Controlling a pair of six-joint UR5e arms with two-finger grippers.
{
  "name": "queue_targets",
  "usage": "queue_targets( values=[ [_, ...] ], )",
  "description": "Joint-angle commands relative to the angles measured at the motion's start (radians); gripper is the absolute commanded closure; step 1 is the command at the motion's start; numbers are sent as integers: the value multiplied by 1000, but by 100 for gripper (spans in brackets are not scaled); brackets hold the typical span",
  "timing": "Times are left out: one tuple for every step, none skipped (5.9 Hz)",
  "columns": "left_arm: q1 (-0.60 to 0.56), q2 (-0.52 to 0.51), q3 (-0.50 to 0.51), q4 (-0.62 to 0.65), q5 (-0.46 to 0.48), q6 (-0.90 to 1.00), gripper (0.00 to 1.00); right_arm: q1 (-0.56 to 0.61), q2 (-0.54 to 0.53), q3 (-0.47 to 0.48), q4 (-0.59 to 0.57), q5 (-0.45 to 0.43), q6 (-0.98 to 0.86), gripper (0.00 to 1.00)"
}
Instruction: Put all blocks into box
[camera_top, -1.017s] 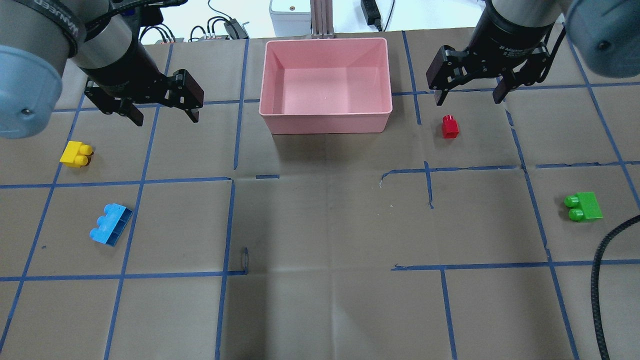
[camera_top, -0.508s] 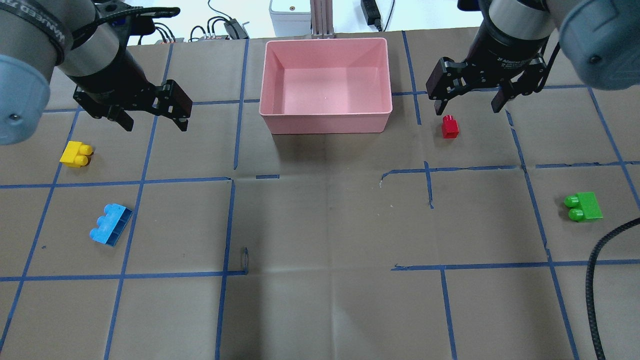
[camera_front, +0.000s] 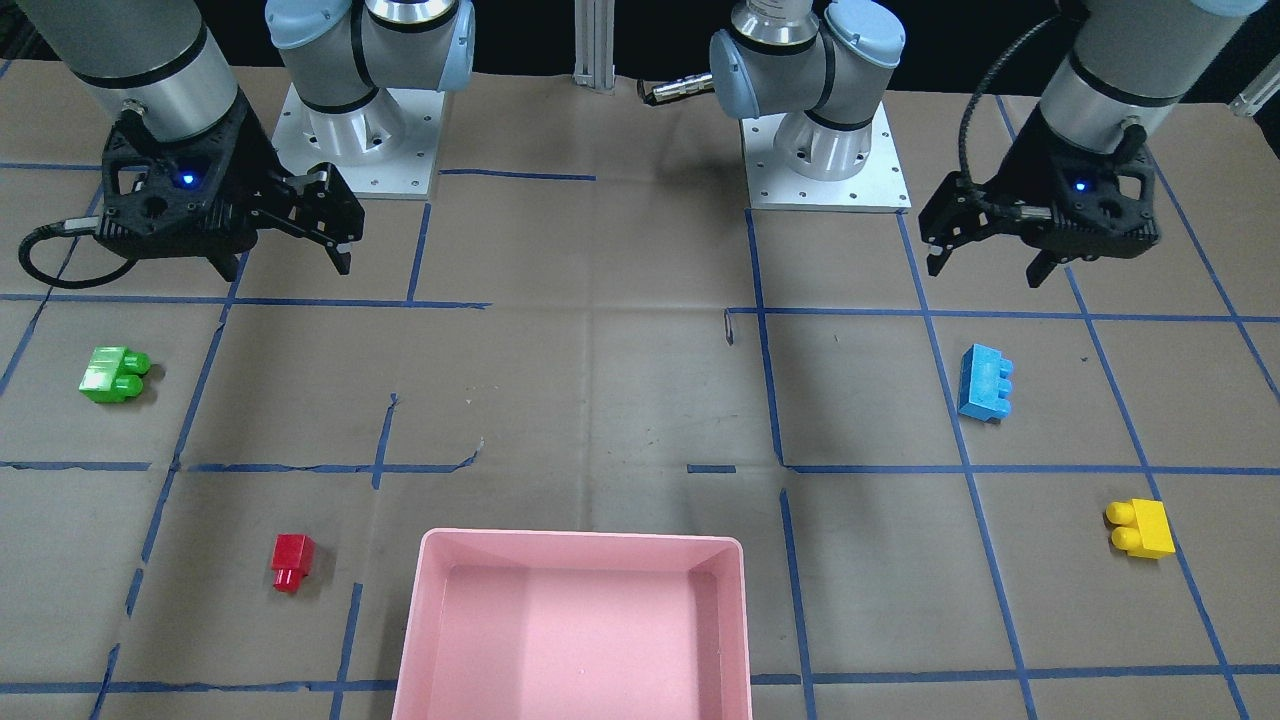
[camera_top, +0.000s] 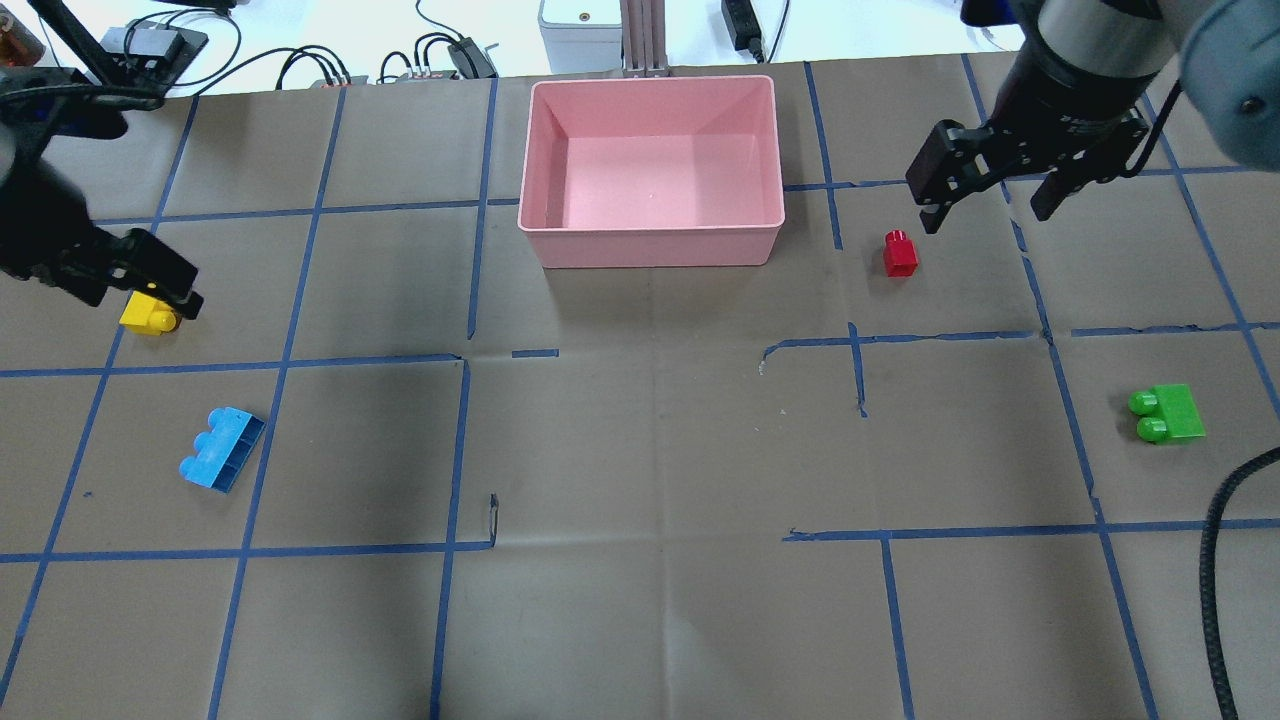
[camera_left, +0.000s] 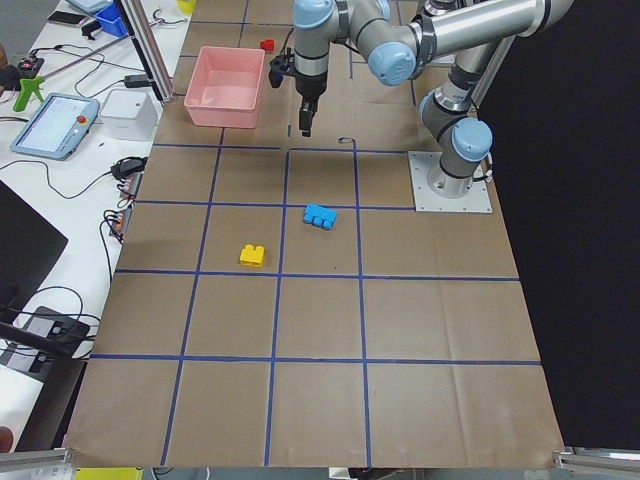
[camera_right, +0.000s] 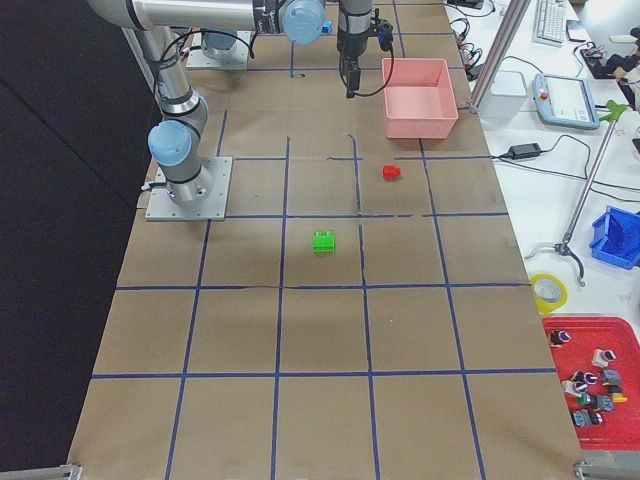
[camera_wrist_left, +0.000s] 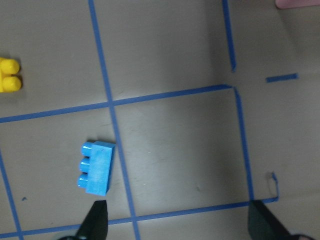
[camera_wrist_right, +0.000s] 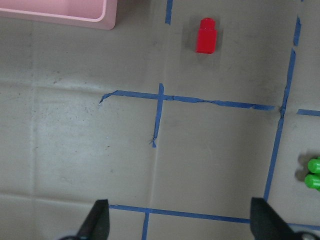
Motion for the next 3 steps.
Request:
queue_targets(
  values=[
    [192, -2, -45, 7, -4, 241, 1, -248, -29, 58, -12, 0, -211, 1],
    [188, -31, -62, 52, -7, 240, 1, -381, -28, 146, -113, 6, -368, 1],
    [188, -61, -118, 122, -40, 263, 1, -468, -16, 252, -231, -1, -459, 0]
  ],
)
